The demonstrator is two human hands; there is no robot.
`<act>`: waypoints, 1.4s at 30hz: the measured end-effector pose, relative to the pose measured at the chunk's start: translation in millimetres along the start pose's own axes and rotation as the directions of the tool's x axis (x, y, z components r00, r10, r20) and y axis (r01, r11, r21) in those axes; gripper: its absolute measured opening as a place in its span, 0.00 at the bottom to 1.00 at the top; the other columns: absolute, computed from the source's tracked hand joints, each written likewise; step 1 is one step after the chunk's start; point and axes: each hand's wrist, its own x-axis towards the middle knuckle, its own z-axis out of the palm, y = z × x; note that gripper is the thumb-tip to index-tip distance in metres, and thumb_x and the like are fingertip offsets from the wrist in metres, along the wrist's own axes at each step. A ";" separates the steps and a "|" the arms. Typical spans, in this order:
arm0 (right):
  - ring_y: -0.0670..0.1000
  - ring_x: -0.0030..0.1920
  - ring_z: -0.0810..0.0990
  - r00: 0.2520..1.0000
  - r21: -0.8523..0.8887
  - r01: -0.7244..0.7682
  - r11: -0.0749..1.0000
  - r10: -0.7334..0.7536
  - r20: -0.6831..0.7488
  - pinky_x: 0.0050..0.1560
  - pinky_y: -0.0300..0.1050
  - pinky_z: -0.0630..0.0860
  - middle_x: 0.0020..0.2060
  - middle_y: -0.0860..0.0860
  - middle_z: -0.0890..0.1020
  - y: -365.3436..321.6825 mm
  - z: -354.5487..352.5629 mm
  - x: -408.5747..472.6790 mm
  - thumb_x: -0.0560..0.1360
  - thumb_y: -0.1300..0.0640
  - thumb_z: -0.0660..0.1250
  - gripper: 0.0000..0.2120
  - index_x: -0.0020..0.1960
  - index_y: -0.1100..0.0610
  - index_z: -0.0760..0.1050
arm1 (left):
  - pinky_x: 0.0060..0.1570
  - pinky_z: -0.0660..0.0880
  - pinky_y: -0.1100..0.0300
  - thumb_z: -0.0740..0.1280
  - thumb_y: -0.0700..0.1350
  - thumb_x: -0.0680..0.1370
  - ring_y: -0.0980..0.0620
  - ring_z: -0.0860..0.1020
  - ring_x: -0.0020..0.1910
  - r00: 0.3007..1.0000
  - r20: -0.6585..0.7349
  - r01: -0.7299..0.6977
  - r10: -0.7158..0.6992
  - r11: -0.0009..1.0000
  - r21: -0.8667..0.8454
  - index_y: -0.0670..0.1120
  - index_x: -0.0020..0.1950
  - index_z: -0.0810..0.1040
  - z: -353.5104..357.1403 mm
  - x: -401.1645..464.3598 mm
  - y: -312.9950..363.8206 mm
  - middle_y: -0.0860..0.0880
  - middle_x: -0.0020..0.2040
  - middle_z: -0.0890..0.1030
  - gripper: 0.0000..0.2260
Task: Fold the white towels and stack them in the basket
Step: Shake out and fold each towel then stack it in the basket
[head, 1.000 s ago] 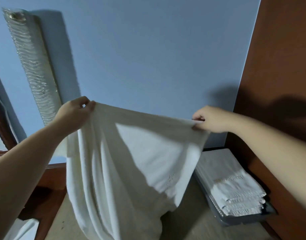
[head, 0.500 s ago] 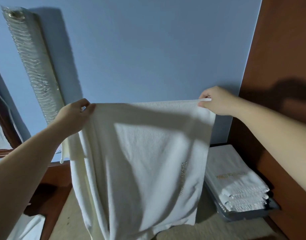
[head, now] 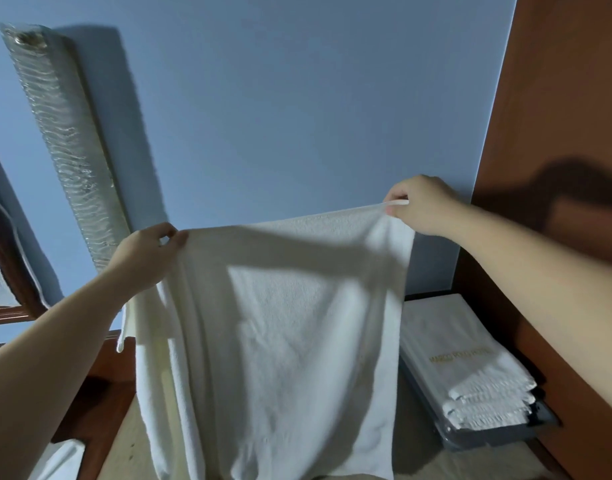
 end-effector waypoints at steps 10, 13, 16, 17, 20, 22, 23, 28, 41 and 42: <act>0.57 0.31 0.81 0.955 -0.206 -0.293 0.934 0.297 -0.013 0.34 0.42 0.77 0.32 0.55 0.81 11.1 65.8 -14.8 0.76 0.61 0.62 0.09 0.39 0.60 0.78 | 0.31 0.70 0.67 0.70 0.59 0.80 0.58 0.77 0.30 0.914 0.316 -0.236 0.255 0.967 -0.096 0.55 0.41 0.84 27.9 -87.1 63.1 0.55 0.30 0.81 0.13; 0.62 0.35 0.85 0.926 0.173 -0.377 0.910 0.366 0.096 0.44 0.57 0.86 0.34 0.56 0.80 13.3 80.1 -12.5 0.79 0.58 0.61 0.12 0.37 0.58 0.72 | 0.37 0.76 0.60 0.67 0.62 0.81 0.56 0.79 0.34 0.886 0.360 -0.282 0.293 0.956 -0.084 0.58 0.43 0.83 43.7 -101.8 72.2 0.55 0.33 0.82 0.12; 0.63 0.47 0.86 0.883 0.577 -0.440 0.688 0.449 0.137 0.45 0.61 0.86 0.37 0.58 0.77 4.1 85.1 -17.5 0.70 0.56 0.65 0.06 0.39 0.58 0.75 | 0.42 0.79 0.54 0.65 0.64 0.81 0.54 0.79 0.36 0.857 0.375 -0.344 0.354 0.934 -0.097 0.57 0.44 0.81 54.9 -108.3 68.8 0.54 0.36 0.82 0.14; 0.61 0.46 0.86 0.860 0.646 -0.456 0.612 0.489 0.144 0.42 0.55 0.86 0.38 0.58 0.80 1.3 87.7 -19.4 0.71 0.51 0.68 0.11 0.40 0.60 0.78 | 0.42 0.79 0.53 0.65 0.64 0.81 0.54 0.79 0.37 0.839 0.377 -0.383 0.393 0.918 -0.107 0.57 0.44 0.80 58.2 -110.7 68.1 0.54 0.36 0.82 0.14; 0.55 0.43 0.81 0.874 0.618 -0.402 0.676 0.483 0.041 0.39 0.44 0.74 0.41 0.53 0.83 -2.2 101.7 -23.1 0.75 0.45 0.72 0.16 0.41 0.59 0.78 | 0.41 0.79 0.56 0.63 0.65 0.82 0.59 0.81 0.39 0.771 0.396 -0.489 0.499 0.862 -0.134 0.60 0.48 0.81 66.1 -118.6 70.6 0.59 0.38 0.82 0.13; 0.53 0.50 0.80 0.904 0.570 -0.369 0.734 0.426 0.038 0.42 0.42 0.71 0.49 0.50 0.83 -3.7 110.1 -24.4 0.77 0.57 0.70 0.02 0.45 0.52 0.81 | 0.43 0.79 0.59 0.62 0.65 0.83 0.62 0.81 0.41 0.743 0.435 -0.506 0.509 0.852 -0.133 0.60 0.50 0.81 70.9 -119.7 71.0 0.60 0.40 0.83 0.13; 0.54 0.53 0.80 0.914 0.561 -0.363 0.744 0.402 0.058 0.41 0.42 0.72 0.53 0.50 0.83 -1.9 113.4 -24.1 0.77 0.61 0.67 0.08 0.48 0.50 0.81 | 0.43 0.79 0.59 0.62 0.65 0.83 0.62 0.81 0.41 0.740 0.463 -0.495 0.488 0.861 -0.118 0.60 0.50 0.81 72.5 -118.8 69.9 0.60 0.40 0.83 0.13; 0.56 0.65 0.80 0.957 0.598 -0.271 0.754 0.275 0.088 0.57 0.49 0.78 0.59 0.47 0.83 6.4 104.1 -21.8 0.80 0.64 0.64 0.14 0.54 0.47 0.82 | 0.47 0.80 0.58 0.66 0.65 0.80 0.62 0.80 0.41 0.796 0.529 -0.345 0.296 0.939 -0.006 0.60 0.45 0.82 74.4 -102.0 45.3 0.62 0.38 0.83 0.13; 0.47 0.53 0.81 0.960 0.657 -0.279 0.700 0.207 0.187 0.53 0.40 0.74 0.46 0.44 0.85 -22.8 103.0 -33.8 0.77 0.69 0.60 0.21 0.42 0.50 0.88 | 0.39 0.72 0.66 0.66 0.34 0.77 0.60 0.75 0.36 0.761 0.581 -0.191 0.288 0.956 -0.223 0.61 0.65 0.77 32.9 -67.8 57.3 0.61 0.38 0.79 0.25; 0.46 0.52 0.81 0.957 0.631 -0.288 0.720 0.199 0.209 0.54 0.41 0.74 0.45 0.43 0.85 -32.8 106.0 -38.1 0.77 0.69 0.58 0.23 0.42 0.50 0.88 | 0.40 0.72 0.67 0.66 0.34 0.77 0.59 0.77 0.38 0.780 0.550 -0.186 0.300 0.949 -0.254 0.61 0.64 0.79 32.4 -67.2 61.7 0.60 0.41 0.81 0.25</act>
